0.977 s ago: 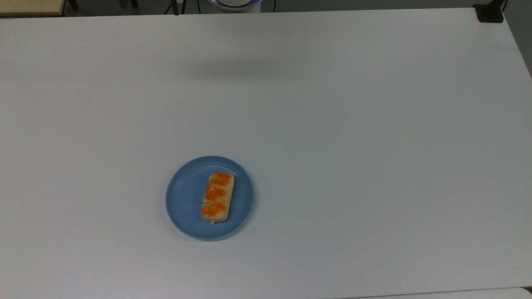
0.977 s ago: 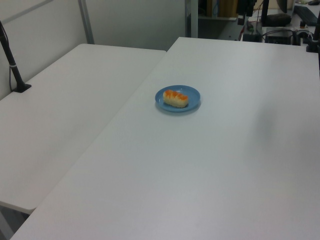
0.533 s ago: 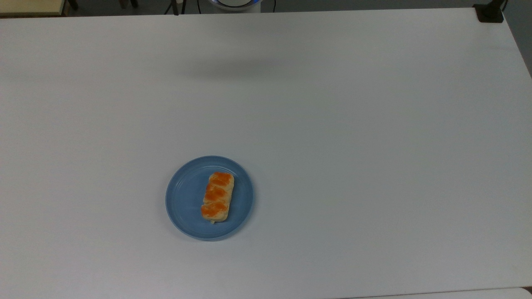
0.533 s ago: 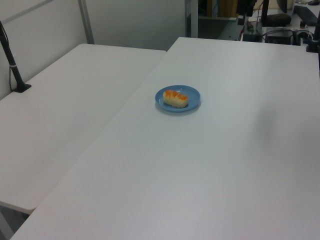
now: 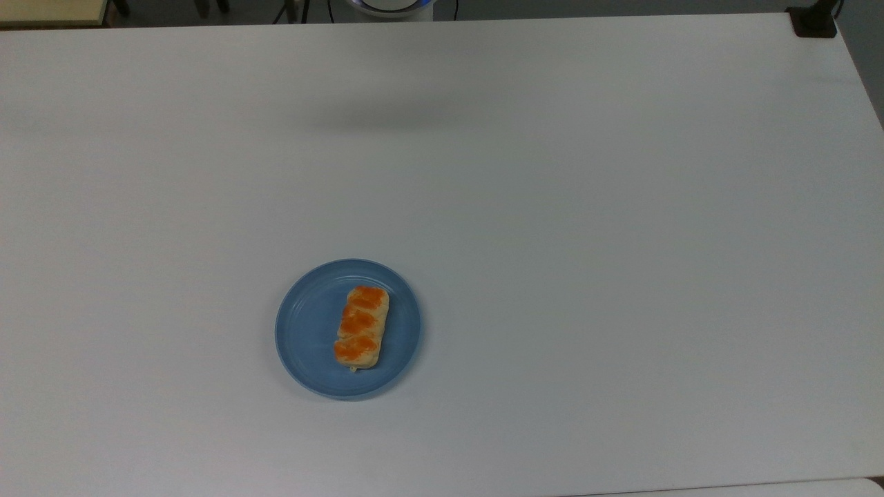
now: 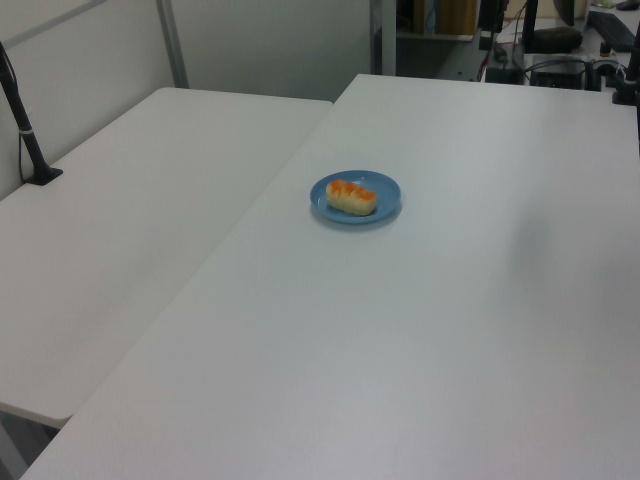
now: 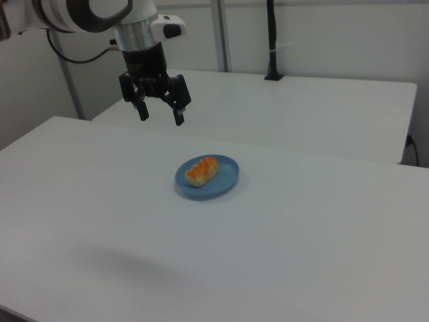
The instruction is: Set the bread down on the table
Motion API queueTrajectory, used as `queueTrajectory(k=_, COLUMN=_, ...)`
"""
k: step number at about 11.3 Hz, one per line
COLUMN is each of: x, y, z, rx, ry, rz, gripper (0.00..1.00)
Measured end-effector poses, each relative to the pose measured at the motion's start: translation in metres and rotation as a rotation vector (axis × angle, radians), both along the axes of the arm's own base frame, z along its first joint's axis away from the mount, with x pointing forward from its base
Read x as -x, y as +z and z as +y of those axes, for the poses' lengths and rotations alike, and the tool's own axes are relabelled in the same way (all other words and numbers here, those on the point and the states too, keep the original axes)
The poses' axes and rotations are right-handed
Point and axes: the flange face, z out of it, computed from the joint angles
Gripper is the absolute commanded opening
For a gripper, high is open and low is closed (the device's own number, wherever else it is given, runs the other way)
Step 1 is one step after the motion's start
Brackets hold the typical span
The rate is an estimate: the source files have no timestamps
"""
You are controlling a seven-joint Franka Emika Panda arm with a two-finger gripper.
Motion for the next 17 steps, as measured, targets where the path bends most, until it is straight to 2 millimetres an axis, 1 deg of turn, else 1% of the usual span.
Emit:
queueTrajectory(k=6, x=0.000, y=-0.002, z=0.000, rx=0.000, ry=0.006, rz=0.004, gripper=1.00)
queueTrajectory(k=10, x=-0.006, y=-0.014, z=-0.005, rx=-0.003, ry=-0.001, rz=0.026, gripper=1.00)
queueTrajectory(k=11, x=-0.011, y=-0.019, z=-0.007, rx=-0.001, ry=-0.002, rz=0.016, gripper=1.00)
queueTrajectory(k=12, x=-0.021, y=-0.023, z=-0.008, rx=0.005, ry=-0.006, rz=-0.023, gripper=1.00)
queueTrajectory(k=13, x=-0.032, y=-0.031, z=-0.009, rx=0.008, ry=-0.039, rz=-0.064, gripper=1.00)
queueTrajectory(k=14, x=-0.045, y=-0.046, z=-0.009, rx=0.008, ry=-0.079, rz=-0.096, gripper=1.00)
queueTrajectory(k=15, x=-0.059, y=-0.065, z=-0.008, rx=0.006, ry=-0.107, rz=-0.112, gripper=1.00)
queueTrajectory(k=17, x=-0.092, y=-0.117, z=0.002, rx=-0.003, ry=-0.176, rz=-0.137, gripper=0.98)
